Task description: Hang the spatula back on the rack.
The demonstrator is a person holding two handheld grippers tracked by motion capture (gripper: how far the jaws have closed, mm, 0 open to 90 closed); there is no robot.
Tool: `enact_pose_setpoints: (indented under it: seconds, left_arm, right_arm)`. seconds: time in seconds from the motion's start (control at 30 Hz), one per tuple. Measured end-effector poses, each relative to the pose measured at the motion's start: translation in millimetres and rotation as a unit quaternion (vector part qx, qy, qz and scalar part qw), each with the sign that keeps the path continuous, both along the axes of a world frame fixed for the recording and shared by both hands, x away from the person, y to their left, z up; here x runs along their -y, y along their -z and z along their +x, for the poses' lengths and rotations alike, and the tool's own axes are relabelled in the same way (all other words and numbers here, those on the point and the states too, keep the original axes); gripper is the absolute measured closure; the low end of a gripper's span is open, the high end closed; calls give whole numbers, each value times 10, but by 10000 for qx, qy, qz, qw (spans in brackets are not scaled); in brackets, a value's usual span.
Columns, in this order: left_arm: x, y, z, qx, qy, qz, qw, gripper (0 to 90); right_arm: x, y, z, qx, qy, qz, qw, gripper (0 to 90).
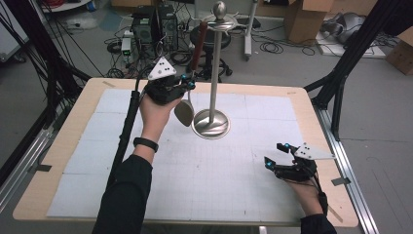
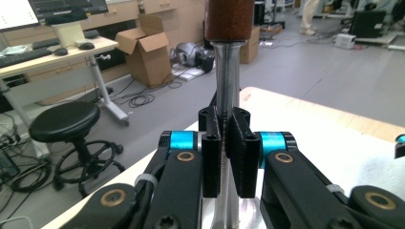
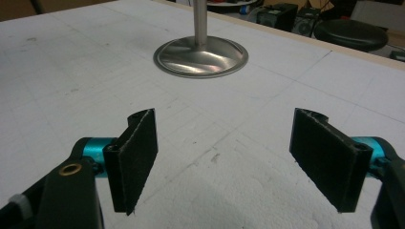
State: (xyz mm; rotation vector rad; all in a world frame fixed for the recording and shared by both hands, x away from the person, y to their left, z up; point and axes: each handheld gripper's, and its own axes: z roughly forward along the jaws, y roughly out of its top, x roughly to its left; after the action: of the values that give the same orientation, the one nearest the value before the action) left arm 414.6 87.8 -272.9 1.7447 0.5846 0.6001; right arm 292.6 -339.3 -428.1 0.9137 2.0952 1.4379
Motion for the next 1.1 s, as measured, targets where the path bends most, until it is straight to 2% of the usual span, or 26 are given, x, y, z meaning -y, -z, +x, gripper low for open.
enact_pose_setpoints:
  seconds: [0.2, 0.27, 0.33, 0.4, 0.5, 0.67, 0.83, 0.97, 1.1]
  left_arm:
    - [15, -1, -4, 11, 65, -33, 10000, 804]
    - [9, -12, -11, -58, 12, -132, 9999, 666]
    - [-13, -27, -30, -83, -73, -51, 9999, 535]
    - [-57, -34, -74, -83, -108, 67, 9999, 442]
    - [-150, -14, -142, -129, -57, 41, 9999, 323]
    - [-381, 44, -278, -199, 19, -42, 9998, 251]
    - [-677, 153, -464, -167, 42, -97, 9998, 230]
    - [-937, 308, -609, -153, 0, -103, 9998, 226]
    - [-1145, 464, -736, -179, -57, -15, 9998, 224]
  right_arm:
    - [-1, 2, 3, -6, -1, 3, 10000, 241]
    - [-1, 1, 2, 0, -7, -3, 10000, 241]
    - [-1, 2, 4, 2, -6, 4, 10000, 241]
    - [2, 1, 2, -2, -14, 3, 10000, 241]
    - [-1, -1, -2, -14, 5, 0, 10000, 241]
    - [-8, -3, -11, -3, 2, -23, 10000, 241]
    - [-7, 3, -6, -34, -10, -43, 10000, 240]
    - [-16, 10, -5, -66, -16, -61, 10000, 239]
    - [-25, 13, -4, -84, -8, -87, 9999, 239]
